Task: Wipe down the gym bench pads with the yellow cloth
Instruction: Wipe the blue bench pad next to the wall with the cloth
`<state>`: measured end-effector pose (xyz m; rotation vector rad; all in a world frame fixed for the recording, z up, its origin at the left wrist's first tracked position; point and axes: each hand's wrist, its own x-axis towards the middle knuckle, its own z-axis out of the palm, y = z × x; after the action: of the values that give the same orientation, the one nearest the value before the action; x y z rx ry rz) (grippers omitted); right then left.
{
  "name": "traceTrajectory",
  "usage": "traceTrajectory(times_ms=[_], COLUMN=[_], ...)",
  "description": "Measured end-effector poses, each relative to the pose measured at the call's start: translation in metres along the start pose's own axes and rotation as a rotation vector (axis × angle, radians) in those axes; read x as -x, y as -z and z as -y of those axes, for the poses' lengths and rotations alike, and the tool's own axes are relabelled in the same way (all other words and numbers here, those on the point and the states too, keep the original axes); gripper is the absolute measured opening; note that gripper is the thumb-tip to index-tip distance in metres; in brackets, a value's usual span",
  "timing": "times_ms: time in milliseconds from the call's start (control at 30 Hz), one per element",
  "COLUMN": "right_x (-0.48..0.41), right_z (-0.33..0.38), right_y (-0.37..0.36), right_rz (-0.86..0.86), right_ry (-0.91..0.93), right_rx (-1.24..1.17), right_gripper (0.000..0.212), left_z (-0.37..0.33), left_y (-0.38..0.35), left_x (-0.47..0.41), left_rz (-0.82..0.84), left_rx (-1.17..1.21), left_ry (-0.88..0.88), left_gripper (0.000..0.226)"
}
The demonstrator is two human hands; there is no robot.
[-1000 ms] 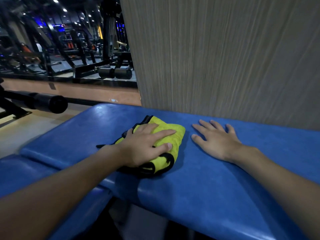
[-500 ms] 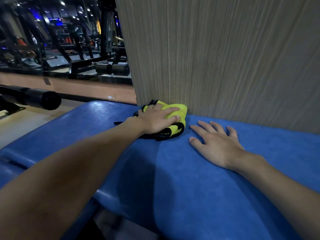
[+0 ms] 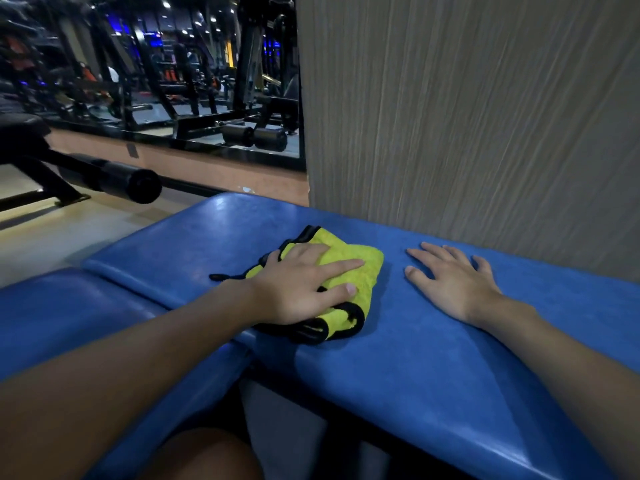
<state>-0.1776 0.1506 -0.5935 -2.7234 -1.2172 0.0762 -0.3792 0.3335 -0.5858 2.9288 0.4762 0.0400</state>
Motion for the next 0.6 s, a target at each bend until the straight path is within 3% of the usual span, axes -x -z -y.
traceTrajectory(times_ms=[233,367,600], right_x=[0.001,-0.01,-0.014], right_z=[0.01,0.026,0.028], right_y=[0.015,0.016,-0.009], right_rz=[0.017,-0.066,0.0], right_ry=[0.015,0.049,0.058], right_rx=[0.152,0.015,0.015], right_gripper=[0.056,0.051,0.058], left_z=[0.004,0.003,0.013], left_y=[-0.001,0.002,0.003], left_x=[0.05,0.047,0.001], left_rz=[-0.006,0.022,0.017], left_rx=[-0.019,-0.001,0.021], left_ry=[-0.001,0.014,0.032], left_gripper=[0.072,0.072,0.065])
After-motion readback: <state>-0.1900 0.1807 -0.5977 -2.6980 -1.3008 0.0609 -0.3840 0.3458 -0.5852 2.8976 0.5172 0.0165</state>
